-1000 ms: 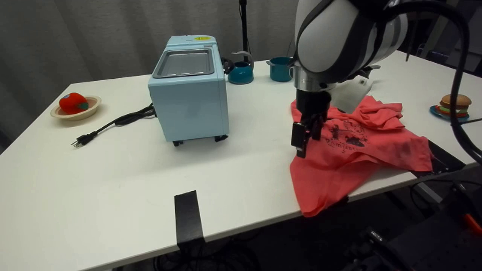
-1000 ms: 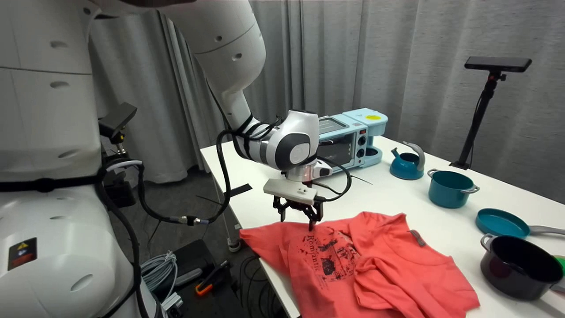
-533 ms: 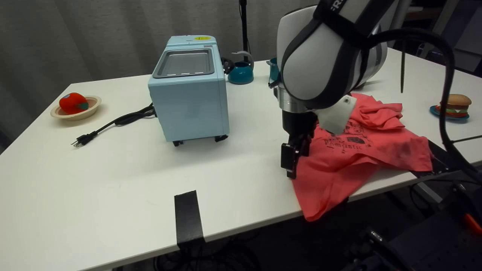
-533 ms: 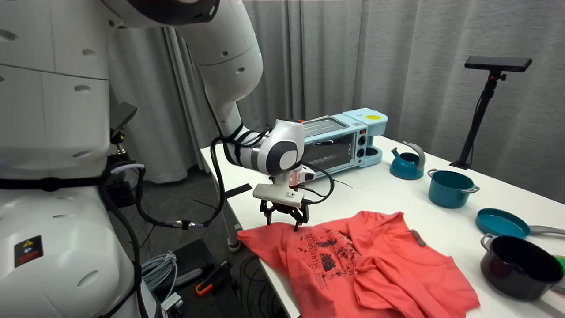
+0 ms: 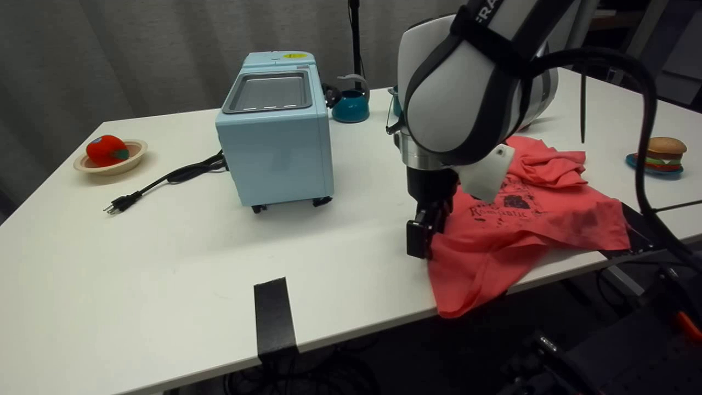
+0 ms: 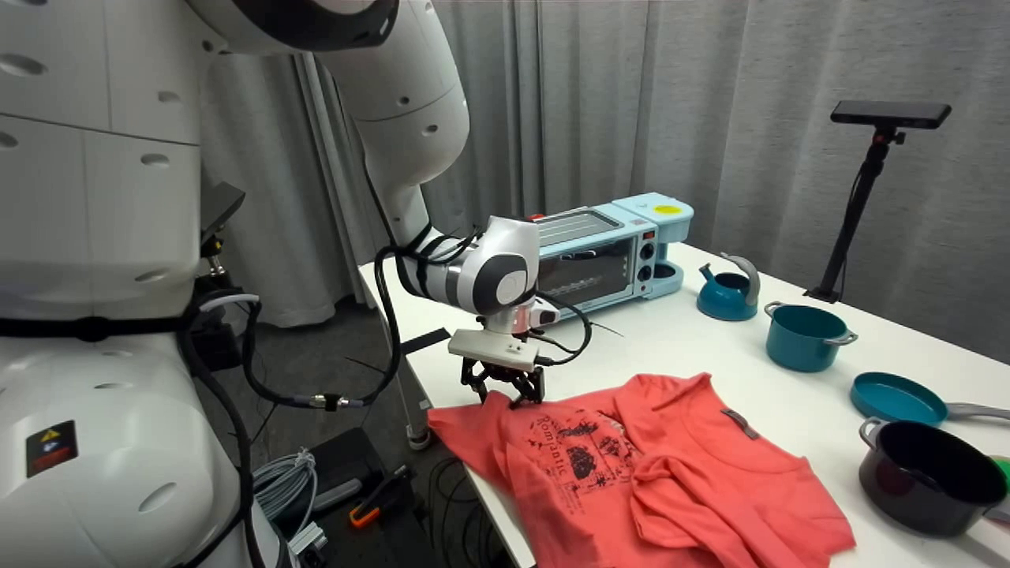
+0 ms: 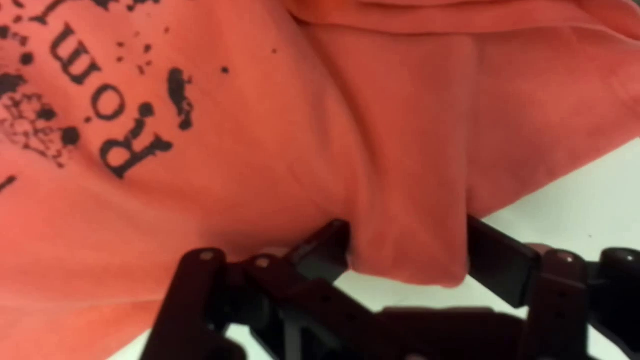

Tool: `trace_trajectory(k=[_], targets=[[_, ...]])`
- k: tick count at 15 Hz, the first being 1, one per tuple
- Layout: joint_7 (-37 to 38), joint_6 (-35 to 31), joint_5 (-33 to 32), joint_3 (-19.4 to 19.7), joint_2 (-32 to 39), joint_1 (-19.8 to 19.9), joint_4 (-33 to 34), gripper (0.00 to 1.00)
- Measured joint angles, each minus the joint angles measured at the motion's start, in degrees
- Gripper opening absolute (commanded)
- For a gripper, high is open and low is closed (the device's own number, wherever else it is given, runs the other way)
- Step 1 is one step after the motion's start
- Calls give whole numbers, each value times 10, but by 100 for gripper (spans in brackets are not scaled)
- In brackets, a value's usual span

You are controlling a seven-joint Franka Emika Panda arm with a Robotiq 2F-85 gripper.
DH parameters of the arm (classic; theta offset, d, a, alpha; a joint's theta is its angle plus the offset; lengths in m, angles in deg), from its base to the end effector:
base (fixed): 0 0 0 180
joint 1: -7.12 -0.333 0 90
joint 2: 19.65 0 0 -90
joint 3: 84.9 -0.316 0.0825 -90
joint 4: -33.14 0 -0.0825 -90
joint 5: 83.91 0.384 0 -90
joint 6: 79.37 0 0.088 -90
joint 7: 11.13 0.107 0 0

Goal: Fold the cloth on the table

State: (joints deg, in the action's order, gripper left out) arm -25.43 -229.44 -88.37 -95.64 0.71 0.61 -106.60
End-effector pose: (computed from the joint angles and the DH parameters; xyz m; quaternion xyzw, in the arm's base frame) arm 0.4413 0.1458 0.1500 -0.9496 -0.3018 0.0836 0.0141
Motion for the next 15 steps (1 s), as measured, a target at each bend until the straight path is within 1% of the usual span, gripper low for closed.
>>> trace_trajectory(k=[3,4,6,7,11,15], targets=[[0,0,0,0,-3,0,1,5],[0,0,0,0,-6,1,1,0],[0,1,1,0,-15,3,2,0],[-1,2,4,0,-21,6,2,2],[-17,9,27,0,-52,25,3,2],[-28,19,32,16,-89,46,13,2]])
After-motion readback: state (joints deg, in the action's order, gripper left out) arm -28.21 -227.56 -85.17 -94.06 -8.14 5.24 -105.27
